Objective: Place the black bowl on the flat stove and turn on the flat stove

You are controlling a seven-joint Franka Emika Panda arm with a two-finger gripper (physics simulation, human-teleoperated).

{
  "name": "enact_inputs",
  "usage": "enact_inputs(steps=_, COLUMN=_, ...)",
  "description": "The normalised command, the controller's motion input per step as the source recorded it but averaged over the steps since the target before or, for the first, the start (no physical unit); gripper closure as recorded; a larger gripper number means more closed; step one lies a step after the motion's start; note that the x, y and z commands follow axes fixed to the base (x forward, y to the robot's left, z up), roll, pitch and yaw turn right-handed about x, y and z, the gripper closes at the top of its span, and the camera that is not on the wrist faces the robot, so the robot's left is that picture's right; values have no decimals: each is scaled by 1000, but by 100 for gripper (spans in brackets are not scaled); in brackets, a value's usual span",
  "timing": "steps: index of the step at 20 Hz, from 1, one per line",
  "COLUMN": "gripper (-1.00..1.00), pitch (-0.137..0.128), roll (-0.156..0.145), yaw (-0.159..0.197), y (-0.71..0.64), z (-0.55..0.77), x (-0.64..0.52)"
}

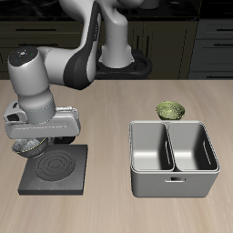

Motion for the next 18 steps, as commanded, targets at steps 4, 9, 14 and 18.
enact_inputs(steps=4, gripper=100, pitch=40, roll=16, yaw=6, y=101, z=-265, x=-14)
enact_inputs(steps=9, gripper=100, pitch=33, roll=4, yaw=-1, y=84, z=-250, x=9)
enact_inputs(steps=14, gripper=100, pitch=17, roll=-8, yaw=9, y=31, z=-137, x=2)
enact_inputs(steps=18, gripper=-100, pitch=93, roll=-78, yaw=-4, y=-86, z=-271, x=43)
